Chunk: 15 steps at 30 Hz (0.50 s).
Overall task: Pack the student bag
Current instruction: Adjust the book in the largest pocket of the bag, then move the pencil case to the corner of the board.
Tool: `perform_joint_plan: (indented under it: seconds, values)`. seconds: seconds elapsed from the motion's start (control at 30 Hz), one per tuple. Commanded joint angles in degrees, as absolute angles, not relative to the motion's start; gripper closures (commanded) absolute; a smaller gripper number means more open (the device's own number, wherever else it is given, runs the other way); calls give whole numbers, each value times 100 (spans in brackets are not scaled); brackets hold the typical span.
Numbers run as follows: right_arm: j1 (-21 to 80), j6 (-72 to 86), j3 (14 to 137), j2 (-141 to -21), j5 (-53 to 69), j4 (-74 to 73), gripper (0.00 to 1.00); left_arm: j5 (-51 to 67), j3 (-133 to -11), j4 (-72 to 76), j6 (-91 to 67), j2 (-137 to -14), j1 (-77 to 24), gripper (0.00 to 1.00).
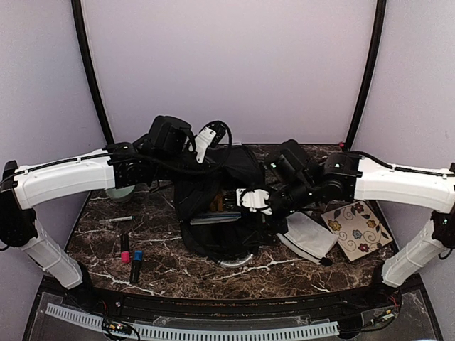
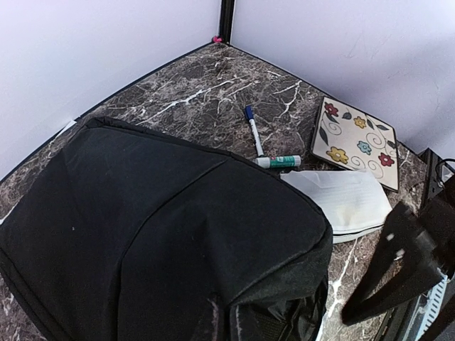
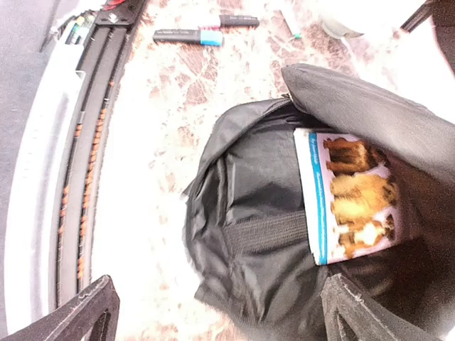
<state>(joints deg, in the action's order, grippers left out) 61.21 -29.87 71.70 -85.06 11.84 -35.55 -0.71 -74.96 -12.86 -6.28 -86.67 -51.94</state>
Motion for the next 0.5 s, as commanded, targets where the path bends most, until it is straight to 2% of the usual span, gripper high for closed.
perform_joint_plan:
  seconds: [0.0, 0.2, 0.47]
  values:
    - [5856, -3049, 6651, -7874, 1483, -4095, 0, -340, -7495, -998, -720, -8649, -5056, 100]
    - [5079, -3041, 6021, -7262, 1279, -4218, 0, -293, -7512, -1094, -820, -8759, -5054, 100]
    - [2684, -3497, 5901, -7411, 2202, -4996, 0, -297, -7505, -1248, -860, -8780, -5054, 100]
